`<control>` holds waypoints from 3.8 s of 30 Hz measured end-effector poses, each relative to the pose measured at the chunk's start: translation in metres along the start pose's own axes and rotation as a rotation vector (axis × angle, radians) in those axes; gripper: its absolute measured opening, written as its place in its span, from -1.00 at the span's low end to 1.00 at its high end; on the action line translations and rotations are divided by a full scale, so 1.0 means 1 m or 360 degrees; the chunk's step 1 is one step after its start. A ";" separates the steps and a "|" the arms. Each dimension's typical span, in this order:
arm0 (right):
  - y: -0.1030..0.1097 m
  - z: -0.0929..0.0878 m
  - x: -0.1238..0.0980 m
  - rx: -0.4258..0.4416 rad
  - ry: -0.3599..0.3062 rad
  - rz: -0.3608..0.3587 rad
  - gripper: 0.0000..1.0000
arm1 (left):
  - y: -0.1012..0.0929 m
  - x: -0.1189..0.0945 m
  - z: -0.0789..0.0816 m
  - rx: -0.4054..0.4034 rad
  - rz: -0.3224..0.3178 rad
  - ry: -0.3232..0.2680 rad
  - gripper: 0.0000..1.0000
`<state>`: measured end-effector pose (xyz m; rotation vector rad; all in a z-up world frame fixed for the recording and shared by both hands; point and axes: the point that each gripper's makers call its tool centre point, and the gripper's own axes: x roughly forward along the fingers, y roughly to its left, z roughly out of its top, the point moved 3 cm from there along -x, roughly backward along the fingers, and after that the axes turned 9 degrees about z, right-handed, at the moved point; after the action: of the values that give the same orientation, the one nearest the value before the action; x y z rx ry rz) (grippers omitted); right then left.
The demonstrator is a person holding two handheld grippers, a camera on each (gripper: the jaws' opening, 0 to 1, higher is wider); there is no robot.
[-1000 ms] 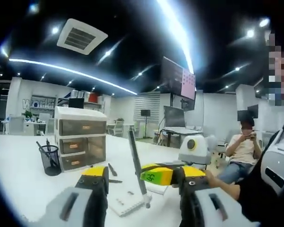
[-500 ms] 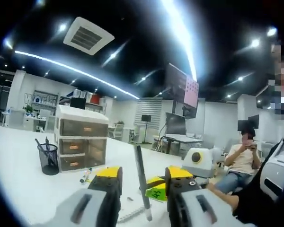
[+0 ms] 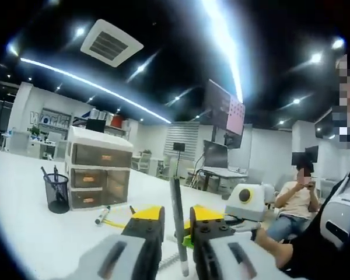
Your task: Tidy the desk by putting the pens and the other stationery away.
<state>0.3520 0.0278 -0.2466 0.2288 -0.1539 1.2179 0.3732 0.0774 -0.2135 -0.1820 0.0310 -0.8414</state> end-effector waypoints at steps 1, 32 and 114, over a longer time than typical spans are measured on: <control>0.000 0.000 0.000 -0.0002 0.0000 0.0000 -0.91 | 0.001 0.000 0.000 0.0011 0.0001 -0.0003 -0.77; -0.001 -0.012 -0.024 -0.0133 0.0176 -0.0090 -0.14 | 0.046 -0.006 0.020 0.0315 0.0226 -0.0046 -0.85; 0.030 -0.042 -0.125 -0.0039 0.0294 -0.0350 0.01 | 0.281 0.152 0.105 0.0209 0.0898 -0.0094 -0.85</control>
<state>0.2806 -0.0656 -0.3143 0.1074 0.0172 1.0116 0.6923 0.1633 -0.1518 -0.0669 -0.0280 -0.2736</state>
